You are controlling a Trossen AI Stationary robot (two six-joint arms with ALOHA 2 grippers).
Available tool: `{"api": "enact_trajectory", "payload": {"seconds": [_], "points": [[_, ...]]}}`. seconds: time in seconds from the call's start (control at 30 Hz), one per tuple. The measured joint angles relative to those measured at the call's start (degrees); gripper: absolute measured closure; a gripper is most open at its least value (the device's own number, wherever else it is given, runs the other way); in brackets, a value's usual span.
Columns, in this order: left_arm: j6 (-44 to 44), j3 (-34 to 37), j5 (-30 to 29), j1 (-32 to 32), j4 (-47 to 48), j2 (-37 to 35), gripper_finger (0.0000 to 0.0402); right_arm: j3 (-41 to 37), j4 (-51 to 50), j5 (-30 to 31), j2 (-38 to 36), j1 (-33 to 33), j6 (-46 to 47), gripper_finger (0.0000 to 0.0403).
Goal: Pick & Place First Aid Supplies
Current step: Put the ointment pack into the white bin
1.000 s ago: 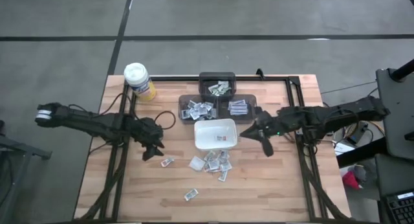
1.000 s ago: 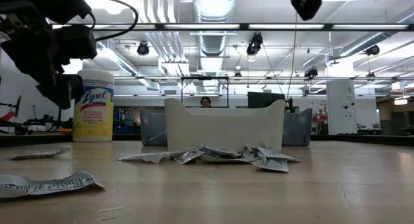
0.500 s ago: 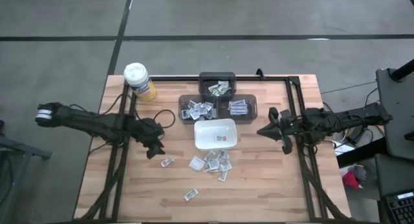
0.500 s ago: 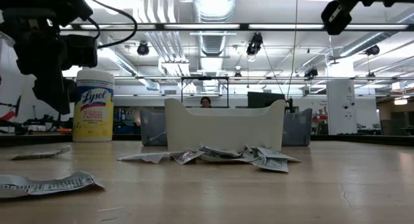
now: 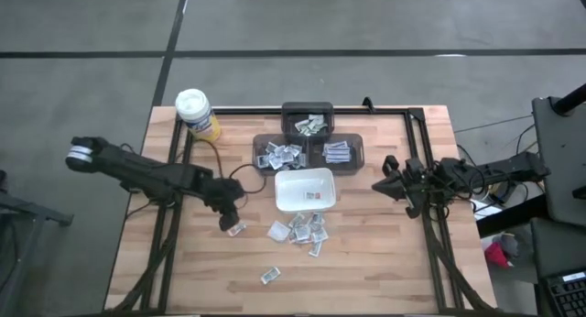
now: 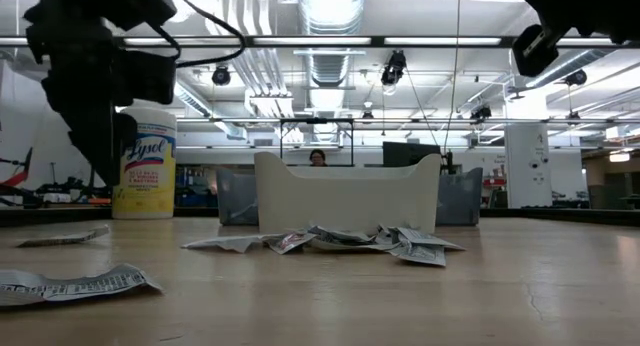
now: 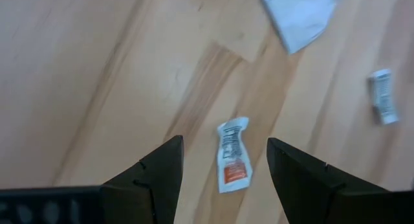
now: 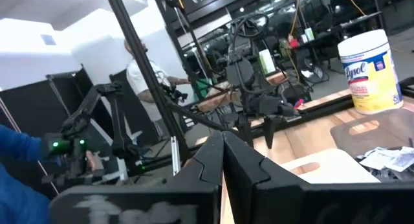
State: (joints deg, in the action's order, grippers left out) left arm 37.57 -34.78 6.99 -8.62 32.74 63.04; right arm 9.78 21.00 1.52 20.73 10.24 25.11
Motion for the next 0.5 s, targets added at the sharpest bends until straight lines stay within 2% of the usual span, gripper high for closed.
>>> {"api": "enact_trajectory", "payload": {"seconds": [0.23,0.5], "points": [[0.0,-7.5,-2.0,-2.6,6.9,10.8,0.0186,-3.2,2.7,0.0,-2.7,0.0,-1.5,0.0394],[3.0,-10.0,-2.2,-4.0,7.6,19.0,0.0186,-4.6,2.8,0.0,-4.5,0.0,-1.6,0.0394]]}}
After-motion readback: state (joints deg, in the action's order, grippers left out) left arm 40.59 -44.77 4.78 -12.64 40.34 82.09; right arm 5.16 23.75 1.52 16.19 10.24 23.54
